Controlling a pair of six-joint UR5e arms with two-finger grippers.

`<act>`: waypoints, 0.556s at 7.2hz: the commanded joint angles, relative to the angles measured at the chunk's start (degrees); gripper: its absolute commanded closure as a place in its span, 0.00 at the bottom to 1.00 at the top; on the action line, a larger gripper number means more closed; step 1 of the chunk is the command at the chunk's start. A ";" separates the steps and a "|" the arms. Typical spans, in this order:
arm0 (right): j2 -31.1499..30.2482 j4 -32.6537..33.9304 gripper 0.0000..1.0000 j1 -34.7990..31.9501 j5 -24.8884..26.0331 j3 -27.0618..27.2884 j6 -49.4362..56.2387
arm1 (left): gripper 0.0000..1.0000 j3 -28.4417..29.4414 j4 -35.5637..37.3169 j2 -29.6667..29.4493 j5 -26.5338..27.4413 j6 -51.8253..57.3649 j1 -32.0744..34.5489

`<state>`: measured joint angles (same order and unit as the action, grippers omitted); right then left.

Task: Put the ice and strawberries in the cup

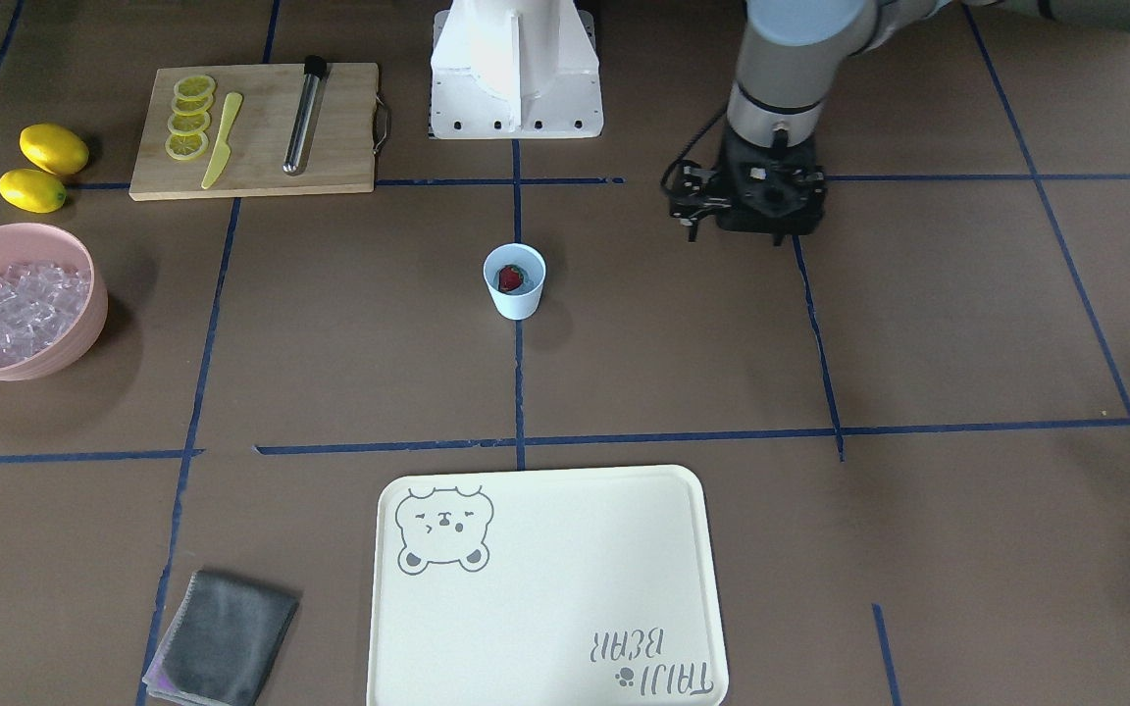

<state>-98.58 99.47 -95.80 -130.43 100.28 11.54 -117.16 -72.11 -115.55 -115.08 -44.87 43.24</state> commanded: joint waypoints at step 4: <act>-0.47 -0.07 0.00 0.00 0.00 0.00 0.06 | 0.00 -1.15 0.30 25.67 -15.52 36.94 26.70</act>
<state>-98.91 99.41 -95.80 -130.43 100.21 11.53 -118.84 -71.79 -95.79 -128.31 -12.87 66.28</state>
